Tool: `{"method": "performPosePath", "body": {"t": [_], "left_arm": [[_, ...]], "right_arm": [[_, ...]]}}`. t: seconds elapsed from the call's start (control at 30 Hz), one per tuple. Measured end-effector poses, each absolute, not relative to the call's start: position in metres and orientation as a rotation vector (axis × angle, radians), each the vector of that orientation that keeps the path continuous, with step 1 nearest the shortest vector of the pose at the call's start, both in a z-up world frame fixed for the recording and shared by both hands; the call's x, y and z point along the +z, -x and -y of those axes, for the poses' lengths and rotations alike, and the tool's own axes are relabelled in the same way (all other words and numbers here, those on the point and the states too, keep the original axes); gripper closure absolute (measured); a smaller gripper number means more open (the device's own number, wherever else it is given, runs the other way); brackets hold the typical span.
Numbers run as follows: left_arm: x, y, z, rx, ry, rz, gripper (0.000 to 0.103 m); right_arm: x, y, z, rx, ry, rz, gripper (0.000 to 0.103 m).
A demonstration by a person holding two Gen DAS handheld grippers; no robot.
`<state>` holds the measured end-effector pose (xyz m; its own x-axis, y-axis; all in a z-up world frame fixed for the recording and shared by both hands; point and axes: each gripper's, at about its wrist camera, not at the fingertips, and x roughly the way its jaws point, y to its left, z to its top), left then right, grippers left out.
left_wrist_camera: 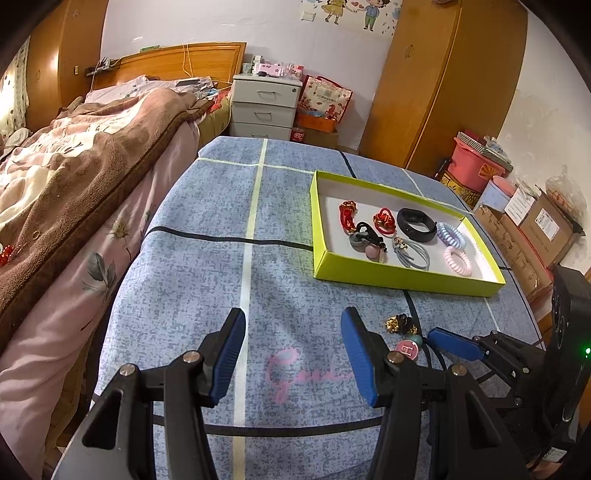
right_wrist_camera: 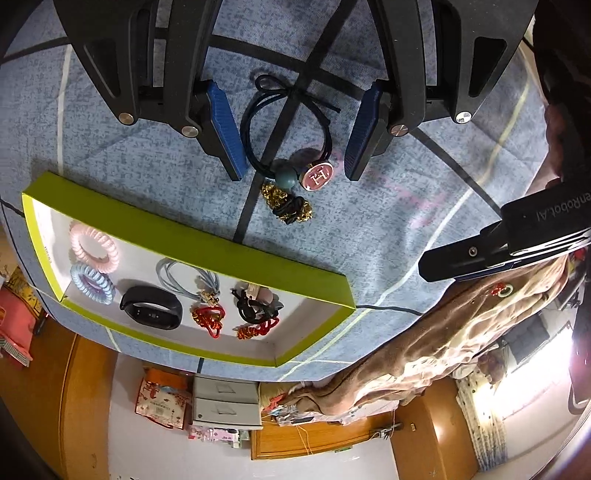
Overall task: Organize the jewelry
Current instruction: 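Grasp the black hair tie with pink H charm with the right tool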
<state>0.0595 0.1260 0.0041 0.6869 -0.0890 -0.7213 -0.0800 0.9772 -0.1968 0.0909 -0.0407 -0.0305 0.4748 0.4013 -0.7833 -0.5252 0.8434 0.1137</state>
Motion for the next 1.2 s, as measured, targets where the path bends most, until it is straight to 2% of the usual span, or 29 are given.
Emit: {"method": "performPosePath", "body": {"t": [0.07, 0.13, 0.27, 0.33, 0.5, 1.2], "left_arm": [[0.003, -0.061, -0.124, -0.016, 0.222, -0.816, 0.047], [0.003, -0.062, -0.122, -0.02, 0.216, -0.821, 0.047], [0.002, -0.065, -0.117, -0.037, 0.216, -0.824, 0.047], [0.001, -0.066, -0.115, -0.043, 0.218, -0.828, 0.047], [-0.001, -0.07, -0.108, -0.067, 0.213, -0.835, 0.047], [-0.019, -0.097, -0.048, -0.244, 0.11, -0.909, 0.047]], "right_arm": [[-0.03, -0.091, 0.041, 0.569, 0.147, -0.914, 0.048], [-0.03, -0.092, 0.043, 0.544, 0.144, -0.913, 0.059], [-0.029, -0.092, 0.051, 0.534, 0.134, -0.914, 0.07], [-0.029, -0.09, 0.051, 0.526, 0.157, -0.913, 0.082], [-0.03, -0.087, 0.063, 0.529, 0.145, -0.915, 0.098], [-0.027, -0.095, 0.107, 0.409, 0.096, -0.911, 0.099]]}}
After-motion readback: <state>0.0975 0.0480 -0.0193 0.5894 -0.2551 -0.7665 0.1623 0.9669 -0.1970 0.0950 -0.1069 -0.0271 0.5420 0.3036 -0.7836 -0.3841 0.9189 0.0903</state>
